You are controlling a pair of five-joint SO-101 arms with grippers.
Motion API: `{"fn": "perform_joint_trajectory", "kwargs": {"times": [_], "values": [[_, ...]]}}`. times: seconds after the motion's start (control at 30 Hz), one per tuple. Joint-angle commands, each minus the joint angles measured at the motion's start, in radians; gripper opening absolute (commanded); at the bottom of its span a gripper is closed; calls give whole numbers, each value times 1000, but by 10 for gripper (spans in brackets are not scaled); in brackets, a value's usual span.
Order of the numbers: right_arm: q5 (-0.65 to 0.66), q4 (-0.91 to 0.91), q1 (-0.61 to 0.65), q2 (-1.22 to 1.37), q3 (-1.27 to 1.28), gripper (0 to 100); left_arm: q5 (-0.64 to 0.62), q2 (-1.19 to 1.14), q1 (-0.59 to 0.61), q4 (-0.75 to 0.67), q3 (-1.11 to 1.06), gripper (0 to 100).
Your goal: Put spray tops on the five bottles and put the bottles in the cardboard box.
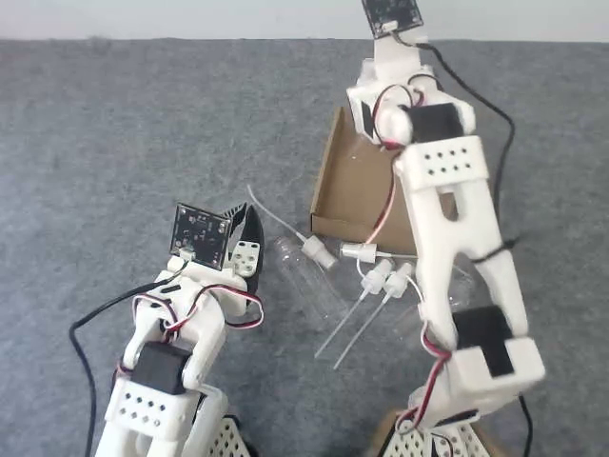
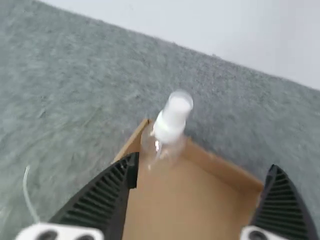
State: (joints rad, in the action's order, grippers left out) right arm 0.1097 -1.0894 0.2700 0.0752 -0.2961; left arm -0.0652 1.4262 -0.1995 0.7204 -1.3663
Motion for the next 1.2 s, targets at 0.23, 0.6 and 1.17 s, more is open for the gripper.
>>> {"fn": "perform_joint_trajectory", "kwargs": {"times": [0.23, 0.6, 1.17], "values": [[12, -456, -13, -320, -66, 329, 5, -9, 3, -25, 5, 11], [-57, -476, -360, -364, 153, 329, 5, -9, 3, -23, 5, 11], [-206, -30, -432, 87, 414, 326, 5, -9, -5, -25, -8, 11]]}}
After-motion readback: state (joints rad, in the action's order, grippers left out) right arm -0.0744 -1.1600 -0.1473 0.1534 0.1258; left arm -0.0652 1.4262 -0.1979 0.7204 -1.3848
